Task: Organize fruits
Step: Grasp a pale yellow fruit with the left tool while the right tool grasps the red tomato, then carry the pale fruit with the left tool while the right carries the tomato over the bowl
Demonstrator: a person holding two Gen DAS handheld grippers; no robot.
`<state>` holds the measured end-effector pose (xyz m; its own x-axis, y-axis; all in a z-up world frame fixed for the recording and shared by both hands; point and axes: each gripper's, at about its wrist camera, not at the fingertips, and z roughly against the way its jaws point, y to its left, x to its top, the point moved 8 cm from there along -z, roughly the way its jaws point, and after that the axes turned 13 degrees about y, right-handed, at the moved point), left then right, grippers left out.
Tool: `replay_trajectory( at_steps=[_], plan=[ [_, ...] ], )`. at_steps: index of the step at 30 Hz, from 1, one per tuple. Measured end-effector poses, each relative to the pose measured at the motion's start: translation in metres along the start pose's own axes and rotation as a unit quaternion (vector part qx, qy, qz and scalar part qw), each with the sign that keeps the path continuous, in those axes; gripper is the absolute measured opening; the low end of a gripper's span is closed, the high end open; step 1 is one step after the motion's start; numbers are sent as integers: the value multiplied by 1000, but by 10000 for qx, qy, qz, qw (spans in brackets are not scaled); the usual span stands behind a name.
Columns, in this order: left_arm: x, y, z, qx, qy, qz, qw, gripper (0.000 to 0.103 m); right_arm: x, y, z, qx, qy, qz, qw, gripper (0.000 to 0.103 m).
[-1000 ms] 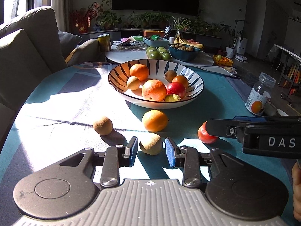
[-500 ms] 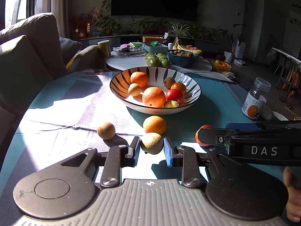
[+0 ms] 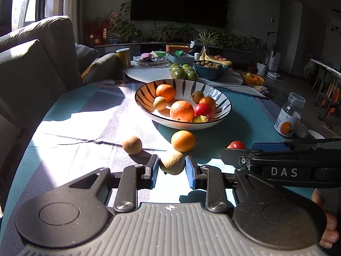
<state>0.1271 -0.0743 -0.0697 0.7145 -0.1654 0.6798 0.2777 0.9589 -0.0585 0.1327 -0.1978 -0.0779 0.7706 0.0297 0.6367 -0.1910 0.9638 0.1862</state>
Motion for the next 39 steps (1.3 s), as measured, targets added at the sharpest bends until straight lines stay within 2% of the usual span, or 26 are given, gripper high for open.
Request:
replay_trajectory(
  at_steps=[17, 24, 32, 39],
  plan=[
    [-3, 5, 6, -17, -36, 71, 10000, 25, 0, 5, -3, -155, 25, 104, 9998, 81],
    [-3, 6, 10, -14, -61, 59, 10000, 25, 1, 1, -19, -322, 135, 132, 9993, 81],
    [-3, 4, 9, -25, -20, 75, 10000, 25, -1, 2, -19, -430, 118, 379, 9983, 81],
    [-1, 4, 13, -20, -59, 73, 10000, 25, -3, 10, -6, -173, 68, 368, 9992, 80]
  ],
)
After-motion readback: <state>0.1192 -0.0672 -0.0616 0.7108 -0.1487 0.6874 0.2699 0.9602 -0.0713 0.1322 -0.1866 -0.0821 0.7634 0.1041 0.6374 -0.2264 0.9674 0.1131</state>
